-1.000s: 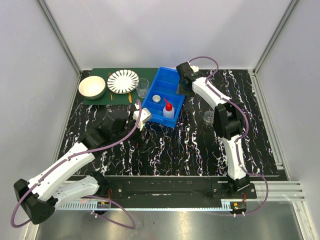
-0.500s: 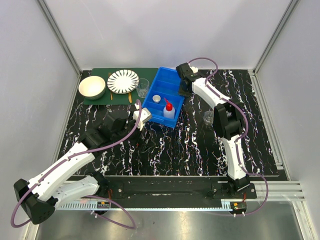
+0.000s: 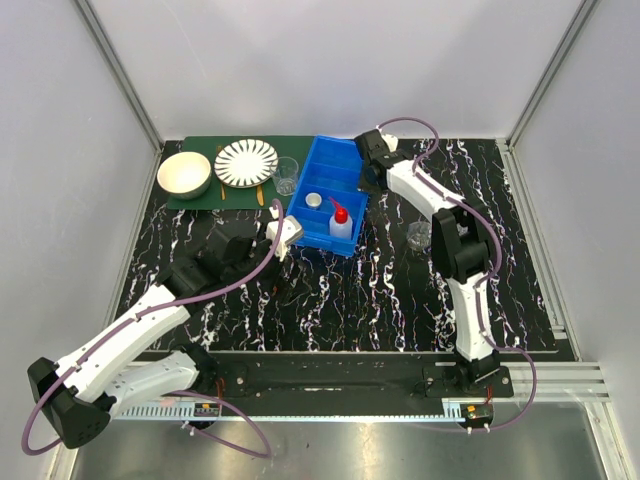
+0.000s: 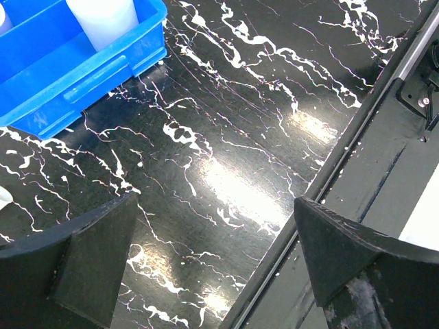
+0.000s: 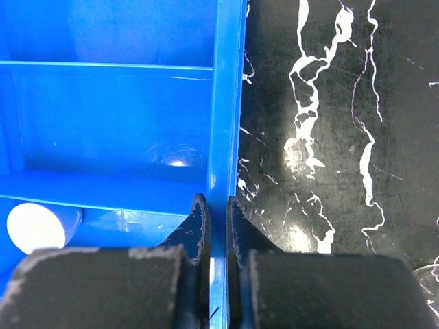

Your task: Organize the chemistry lab equipment

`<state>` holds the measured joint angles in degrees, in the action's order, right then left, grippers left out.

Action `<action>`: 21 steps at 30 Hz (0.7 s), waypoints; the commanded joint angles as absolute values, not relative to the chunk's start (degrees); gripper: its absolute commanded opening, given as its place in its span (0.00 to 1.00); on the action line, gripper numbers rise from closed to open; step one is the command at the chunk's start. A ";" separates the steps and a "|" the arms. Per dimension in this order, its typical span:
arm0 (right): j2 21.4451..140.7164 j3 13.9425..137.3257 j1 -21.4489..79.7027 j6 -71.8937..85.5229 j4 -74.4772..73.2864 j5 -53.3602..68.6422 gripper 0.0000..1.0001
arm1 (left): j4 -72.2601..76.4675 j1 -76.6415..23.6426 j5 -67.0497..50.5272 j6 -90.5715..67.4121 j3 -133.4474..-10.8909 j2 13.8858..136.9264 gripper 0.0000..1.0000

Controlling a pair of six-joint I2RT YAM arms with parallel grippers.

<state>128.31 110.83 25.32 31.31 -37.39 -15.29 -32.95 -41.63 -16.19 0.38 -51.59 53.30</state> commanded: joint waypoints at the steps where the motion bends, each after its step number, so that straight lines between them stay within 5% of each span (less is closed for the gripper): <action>1: 123.94 101.88 25.66 26.81 -37.54 -14.42 0.00 | -31.29 -41.66 -15.64 0.18 -51.68 52.91 0.99; 21: 105.21 77.97 33.21 20.39 -34.63 -11.25 0.00 | -31.29 -41.66 -15.64 0.18 -51.86 53.35 0.99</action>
<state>108.01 81.65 29.21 23.18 -31.09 -12.49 -32.99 -41.63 -16.19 0.38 -51.59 53.39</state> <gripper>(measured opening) 0.058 0.984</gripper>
